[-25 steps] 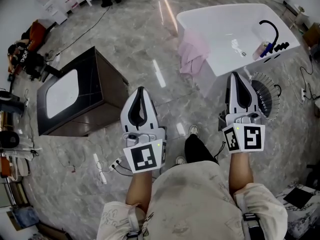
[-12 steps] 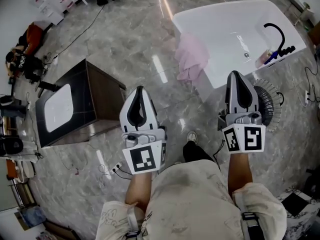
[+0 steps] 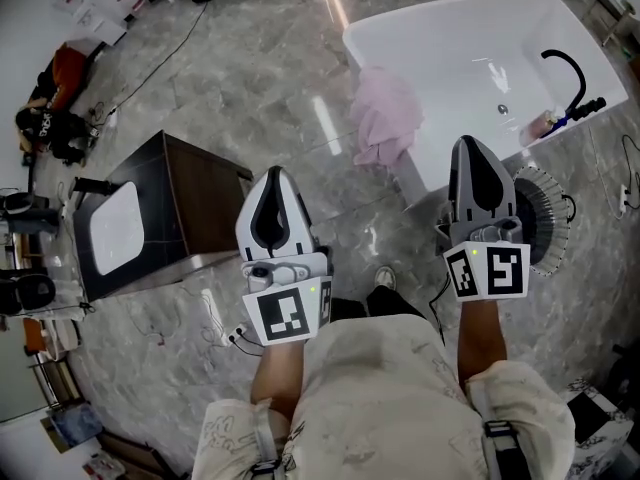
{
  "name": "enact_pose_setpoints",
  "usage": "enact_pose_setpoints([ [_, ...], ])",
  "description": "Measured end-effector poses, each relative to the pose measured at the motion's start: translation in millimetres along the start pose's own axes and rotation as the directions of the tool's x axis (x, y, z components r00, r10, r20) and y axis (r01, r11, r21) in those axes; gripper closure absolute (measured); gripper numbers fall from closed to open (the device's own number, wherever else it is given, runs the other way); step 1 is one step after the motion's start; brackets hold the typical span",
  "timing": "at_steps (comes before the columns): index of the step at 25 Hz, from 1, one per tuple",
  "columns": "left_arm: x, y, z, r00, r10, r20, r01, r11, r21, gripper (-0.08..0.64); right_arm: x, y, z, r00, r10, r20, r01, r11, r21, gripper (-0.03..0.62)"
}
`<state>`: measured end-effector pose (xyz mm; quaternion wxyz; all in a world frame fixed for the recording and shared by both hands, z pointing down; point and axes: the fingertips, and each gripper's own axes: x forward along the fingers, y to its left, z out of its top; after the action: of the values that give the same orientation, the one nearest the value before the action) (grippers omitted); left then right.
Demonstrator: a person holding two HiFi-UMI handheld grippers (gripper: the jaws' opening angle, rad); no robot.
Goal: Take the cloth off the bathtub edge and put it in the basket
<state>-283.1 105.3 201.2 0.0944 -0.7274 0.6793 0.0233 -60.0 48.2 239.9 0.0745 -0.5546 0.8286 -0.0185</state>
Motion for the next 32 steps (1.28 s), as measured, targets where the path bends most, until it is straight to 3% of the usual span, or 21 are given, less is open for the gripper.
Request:
enact_pose_setpoints([
  [6, 28, 16, -20, 1.0, 0.016, -0.016, -0.016, 1.0, -0.018, 0.557, 33, 0, -10, 1.0, 0.012, -0.015, -0.012, 1.0, -0.025, 0.603],
  [11, 57, 37, -41, 1.0, -0.016, -0.008, 0.016, 0.999, -0.051, 0.557, 64, 10, -19, 1.0, -0.011, -0.016, 0.01, 0.998, -0.06, 0.603],
  [25, 175, 176, -69, 0.997, -0.073, 0.033, 0.076, 0.992, -0.101, 0.557, 213, 86, -25, 0.996, -0.078, -0.035, 0.073, 0.99, -0.123, 0.603],
  [32, 208, 220, -92, 0.991, -0.135, 0.01, 0.135, 0.98, -0.146, 0.557, 253, 111, -31, 0.991, -0.13, -0.036, 0.123, 0.98, -0.159, 0.603],
])
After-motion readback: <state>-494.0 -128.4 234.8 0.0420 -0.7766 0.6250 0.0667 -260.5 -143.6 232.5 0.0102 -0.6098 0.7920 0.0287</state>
